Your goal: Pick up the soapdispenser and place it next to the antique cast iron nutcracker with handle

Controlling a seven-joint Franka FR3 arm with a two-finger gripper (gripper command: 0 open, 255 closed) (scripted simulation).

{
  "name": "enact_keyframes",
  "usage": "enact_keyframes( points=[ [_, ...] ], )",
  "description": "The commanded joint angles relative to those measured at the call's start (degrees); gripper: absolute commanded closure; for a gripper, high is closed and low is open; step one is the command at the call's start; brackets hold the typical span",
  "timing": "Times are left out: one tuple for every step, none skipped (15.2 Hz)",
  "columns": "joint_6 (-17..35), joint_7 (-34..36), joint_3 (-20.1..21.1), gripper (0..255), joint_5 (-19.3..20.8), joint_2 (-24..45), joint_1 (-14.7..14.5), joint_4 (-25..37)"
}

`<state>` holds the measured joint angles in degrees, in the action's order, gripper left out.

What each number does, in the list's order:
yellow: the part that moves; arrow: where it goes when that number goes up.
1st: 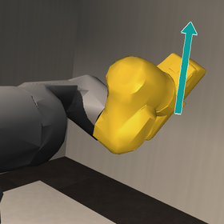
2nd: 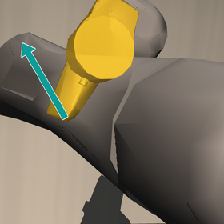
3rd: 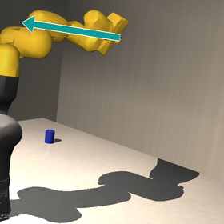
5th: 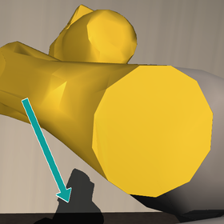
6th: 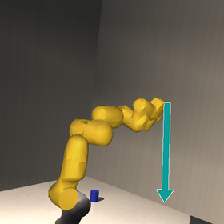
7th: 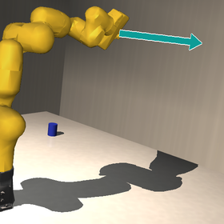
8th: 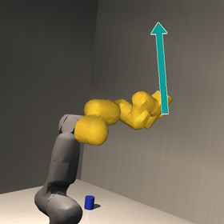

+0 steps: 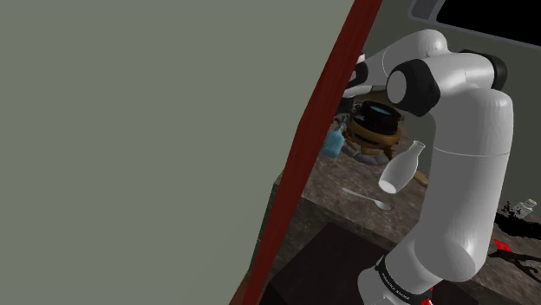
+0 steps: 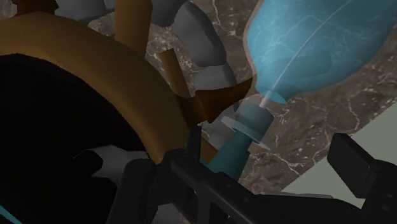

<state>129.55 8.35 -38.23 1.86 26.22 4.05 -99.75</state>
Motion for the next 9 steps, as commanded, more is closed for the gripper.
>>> enact_keyframes(
  points=[
    [2.2,2.5,-0.7,0,0.1,0.9,-0.2,-0.5],
    [2.7,2.3,-0.5,0,-0.2,1.4,0.1,-0.6],
    [3.3,2.1,-0.3,0,-0.5,1.9,0.4,-0.6],
    [3.8,2.0,-0.1,0,-0.8,2.4,0.8,-0.7],
    [4.4,1.8,0.1,0,-1.1,2.9,1.1,-0.7],
    [4.9,1.6,0.3,0,-1.3,3.4,1.5,-0.8],
    [5.2,1.5,0.4,0,-1.5,3.7,1.7,-0.8],
    [5.2,1.5,0.4,0,-1.5,3.7,1.7,-0.8],
    [5.2,1.5,0.4,0,-1.5,3.7,1.7,-0.8]
  ],
)
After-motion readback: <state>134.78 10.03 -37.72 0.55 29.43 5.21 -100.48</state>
